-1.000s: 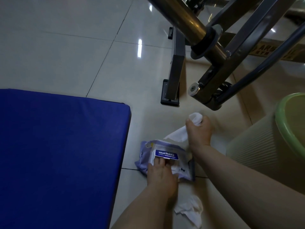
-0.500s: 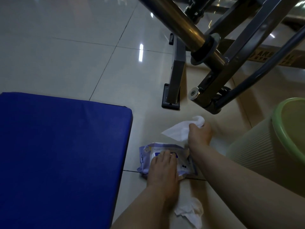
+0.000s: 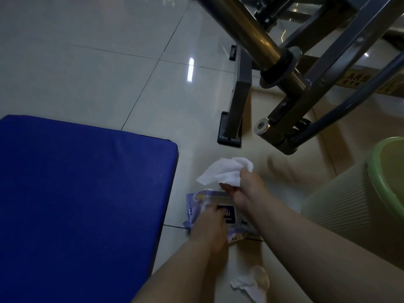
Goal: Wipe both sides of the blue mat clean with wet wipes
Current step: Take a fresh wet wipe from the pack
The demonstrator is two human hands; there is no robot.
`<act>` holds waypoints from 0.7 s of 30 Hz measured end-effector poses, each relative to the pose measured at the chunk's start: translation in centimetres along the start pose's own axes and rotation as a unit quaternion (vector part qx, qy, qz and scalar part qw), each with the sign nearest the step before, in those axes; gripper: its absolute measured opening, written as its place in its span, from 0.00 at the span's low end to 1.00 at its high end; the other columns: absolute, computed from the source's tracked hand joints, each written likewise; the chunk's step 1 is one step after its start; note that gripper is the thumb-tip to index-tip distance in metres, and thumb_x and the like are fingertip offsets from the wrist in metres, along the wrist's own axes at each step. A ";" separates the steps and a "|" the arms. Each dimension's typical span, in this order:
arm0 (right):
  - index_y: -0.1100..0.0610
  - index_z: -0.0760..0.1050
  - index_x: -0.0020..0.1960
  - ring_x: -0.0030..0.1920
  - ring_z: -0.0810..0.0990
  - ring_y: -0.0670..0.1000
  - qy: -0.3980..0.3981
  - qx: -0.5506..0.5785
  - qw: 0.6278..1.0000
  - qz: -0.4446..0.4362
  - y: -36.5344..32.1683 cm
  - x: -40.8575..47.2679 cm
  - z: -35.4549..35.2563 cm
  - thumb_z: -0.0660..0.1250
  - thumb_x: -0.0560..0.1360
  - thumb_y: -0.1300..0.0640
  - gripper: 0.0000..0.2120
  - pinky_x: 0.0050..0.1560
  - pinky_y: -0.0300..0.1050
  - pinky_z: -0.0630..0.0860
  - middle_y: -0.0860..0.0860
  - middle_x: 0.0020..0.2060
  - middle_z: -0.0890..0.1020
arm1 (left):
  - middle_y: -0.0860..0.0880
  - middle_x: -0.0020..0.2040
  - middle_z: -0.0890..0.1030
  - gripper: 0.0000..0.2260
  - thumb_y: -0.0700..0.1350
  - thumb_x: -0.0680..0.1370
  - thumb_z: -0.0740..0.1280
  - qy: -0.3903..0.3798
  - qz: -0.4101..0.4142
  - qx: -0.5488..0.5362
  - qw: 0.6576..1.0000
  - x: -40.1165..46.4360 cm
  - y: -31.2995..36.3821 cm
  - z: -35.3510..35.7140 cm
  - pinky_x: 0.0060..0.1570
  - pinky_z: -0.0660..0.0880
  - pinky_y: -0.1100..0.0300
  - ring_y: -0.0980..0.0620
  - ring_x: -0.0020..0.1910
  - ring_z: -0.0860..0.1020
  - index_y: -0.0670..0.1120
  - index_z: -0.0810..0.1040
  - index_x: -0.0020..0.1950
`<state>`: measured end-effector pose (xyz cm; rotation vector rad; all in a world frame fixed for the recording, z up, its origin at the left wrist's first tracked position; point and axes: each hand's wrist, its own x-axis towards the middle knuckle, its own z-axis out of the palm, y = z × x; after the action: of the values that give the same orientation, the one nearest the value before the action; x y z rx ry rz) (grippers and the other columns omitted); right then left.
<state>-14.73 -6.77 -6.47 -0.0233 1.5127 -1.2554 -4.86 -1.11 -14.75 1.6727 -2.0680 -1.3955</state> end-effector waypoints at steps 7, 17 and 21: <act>0.56 0.78 0.58 0.49 0.80 0.57 -0.026 -0.160 0.984 -0.071 3.0 -0.7 1.9 0.61 0.77 0.58 0.12 0.51 0.52 0.77 0.58 0.51 0.81 | 0.45 0.58 0.77 0.12 0.40 0.81 0.57 0.446 -0.145 -0.256 0.845 0.0 -0.5 -6.5 0.46 0.65 0.62 0.50 0.50 0.73 0.42 0.78 0.59; 0.61 0.77 0.58 0.52 0.81 0.58 -0.210 -0.258 0.942 0.038 6.8 -2.6 4.6 0.63 0.78 0.60 0.11 0.52 0.53 0.78 0.60 0.51 0.82 | 0.46 0.54 0.82 0.10 0.43 0.80 0.63 0.256 -0.182 -0.362 0.877 -2.4 -1.7 -8.9 0.53 0.78 0.56 0.48 0.54 0.79 0.44 0.80 0.59; 0.55 0.73 0.66 0.56 0.80 0.61 -0.208 -0.289 0.932 0.064 8.0 -1.5 4.2 0.68 0.75 0.55 0.20 0.57 0.59 0.77 0.60 0.58 0.79 | 0.49 0.49 0.80 0.08 0.41 0.81 0.61 0.262 -0.192 -0.406 0.855 -2.3 -2.8 -9.7 0.44 0.76 0.62 0.52 0.48 0.78 0.46 0.79 0.55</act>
<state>-6.51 -5.25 -10.19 -0.5354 1.4264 -0.6128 3.80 -4.53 -10.36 1.7910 -0.7025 -1.3881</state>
